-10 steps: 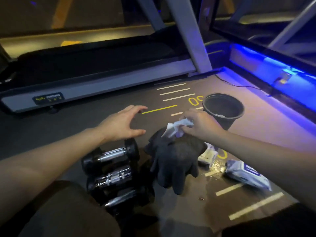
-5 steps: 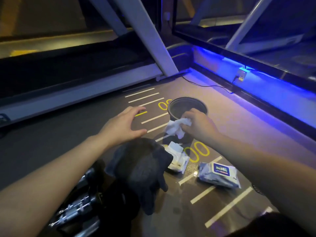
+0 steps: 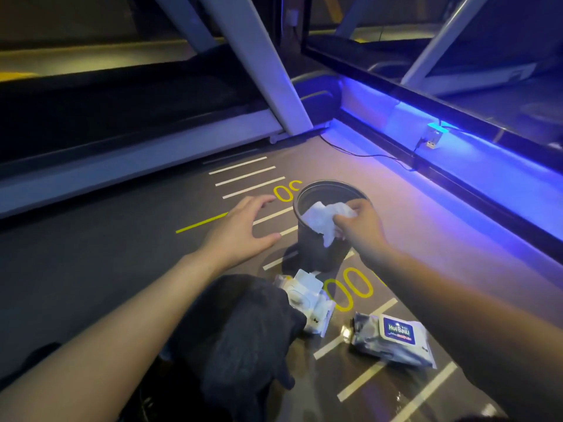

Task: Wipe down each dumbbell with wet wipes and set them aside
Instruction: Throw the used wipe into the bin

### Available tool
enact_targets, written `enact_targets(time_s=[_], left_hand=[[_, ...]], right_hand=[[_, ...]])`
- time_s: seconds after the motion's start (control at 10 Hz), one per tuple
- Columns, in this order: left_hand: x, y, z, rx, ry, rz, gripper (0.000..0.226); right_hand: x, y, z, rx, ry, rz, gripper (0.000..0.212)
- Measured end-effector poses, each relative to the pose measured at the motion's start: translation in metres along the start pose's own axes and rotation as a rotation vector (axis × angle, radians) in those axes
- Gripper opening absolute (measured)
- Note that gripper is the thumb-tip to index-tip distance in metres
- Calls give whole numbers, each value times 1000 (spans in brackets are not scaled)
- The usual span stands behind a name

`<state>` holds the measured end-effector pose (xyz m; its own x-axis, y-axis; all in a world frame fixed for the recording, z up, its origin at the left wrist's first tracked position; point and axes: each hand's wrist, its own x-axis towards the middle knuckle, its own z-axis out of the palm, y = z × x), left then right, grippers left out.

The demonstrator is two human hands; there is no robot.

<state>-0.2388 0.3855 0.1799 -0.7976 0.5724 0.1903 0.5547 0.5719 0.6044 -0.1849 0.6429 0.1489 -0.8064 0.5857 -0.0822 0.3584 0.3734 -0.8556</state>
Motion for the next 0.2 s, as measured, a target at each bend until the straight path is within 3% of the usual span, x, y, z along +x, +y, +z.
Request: enact_targets(time_s=[0.1, 0.2], left_hand=[[4, -8, 6, -27, -10, -12, 65], [5, -17, 6, -33, -25, -41, 65]], right_hand=[[9, 1, 11, 116, 35, -6, 89], [12, 7, 20, 100, 1, -34, 95]])
